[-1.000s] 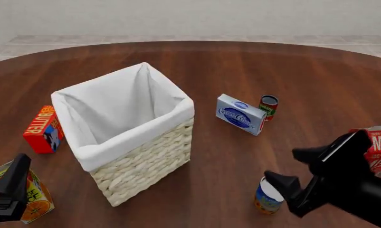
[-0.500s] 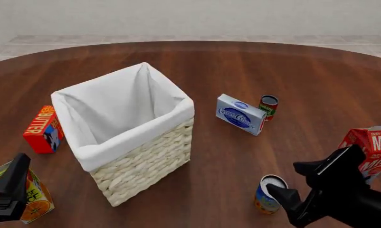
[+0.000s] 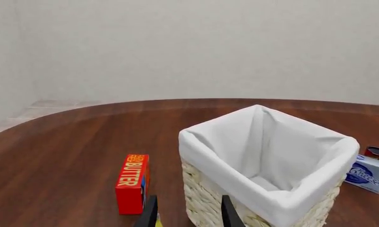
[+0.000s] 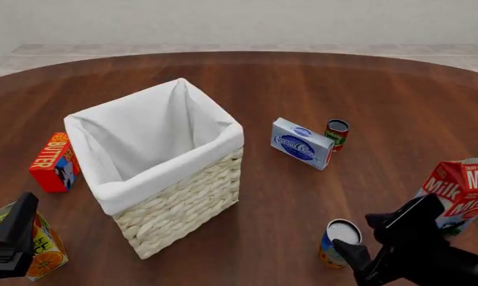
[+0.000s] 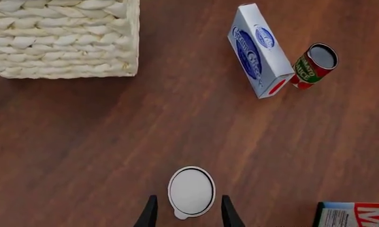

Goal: Pick up the alphabet soup and the tomato sauce, and put them in the basket.

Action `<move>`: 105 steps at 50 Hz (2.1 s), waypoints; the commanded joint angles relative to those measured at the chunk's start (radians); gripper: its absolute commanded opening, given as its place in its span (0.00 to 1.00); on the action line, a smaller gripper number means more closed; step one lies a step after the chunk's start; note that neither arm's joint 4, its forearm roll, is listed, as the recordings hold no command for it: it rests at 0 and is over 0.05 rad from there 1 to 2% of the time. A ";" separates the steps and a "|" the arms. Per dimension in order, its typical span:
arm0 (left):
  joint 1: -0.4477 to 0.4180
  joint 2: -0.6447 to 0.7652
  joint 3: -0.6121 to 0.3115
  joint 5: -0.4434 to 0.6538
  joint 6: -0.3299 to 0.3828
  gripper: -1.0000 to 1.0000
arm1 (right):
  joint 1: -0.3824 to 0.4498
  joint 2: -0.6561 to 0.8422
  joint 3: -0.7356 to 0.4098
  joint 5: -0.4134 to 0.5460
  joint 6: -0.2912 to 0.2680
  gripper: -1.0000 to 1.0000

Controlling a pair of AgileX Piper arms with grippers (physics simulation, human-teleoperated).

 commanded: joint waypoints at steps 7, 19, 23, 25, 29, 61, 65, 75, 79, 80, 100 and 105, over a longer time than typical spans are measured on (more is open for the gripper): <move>0.002 0.000 0.001 -0.002 -0.001 1.00 | -0.029 0.081 0.043 -0.104 -0.012 1.00; 0.002 0.001 0.000 -0.003 -0.005 1.00 | -0.028 0.182 0.062 -0.210 -0.012 1.00; 0.003 0.000 0.000 -0.003 -0.006 1.00 | -0.031 0.213 0.061 -0.237 -0.019 1.00; 0.004 0.000 -0.001 -0.003 -0.007 1.00 | -0.028 0.222 0.058 -0.243 -0.017 1.00; 0.004 0.000 -0.001 -0.003 -0.008 1.00 | -0.027 0.237 0.063 -0.263 -0.017 1.00; 0.006 0.000 -0.001 -0.004 -0.015 1.00 | -0.019 0.365 0.083 -0.385 0.003 1.00; 0.006 0.000 -0.001 -0.004 -0.016 1.00 | -0.021 0.384 0.088 -0.404 0.003 1.00; 0.007 0.000 -0.001 -0.004 -0.016 1.00 | -0.026 0.350 0.087 -0.383 -0.001 0.00; 0.008 0.000 -0.002 -0.004 -0.016 1.00 | -0.028 0.338 0.082 -0.371 -0.005 0.00; 0.007 0.000 -0.002 -0.004 -0.016 1.00 | -0.029 0.334 0.081 -0.368 -0.005 0.00; 0.012 0.000 -0.003 -0.004 -0.022 1.00 | -0.031 0.116 0.013 -0.146 -0.026 0.00; 0.012 0.000 -0.002 -0.005 -0.020 1.00 | -0.031 0.039 -0.004 -0.077 -0.048 0.00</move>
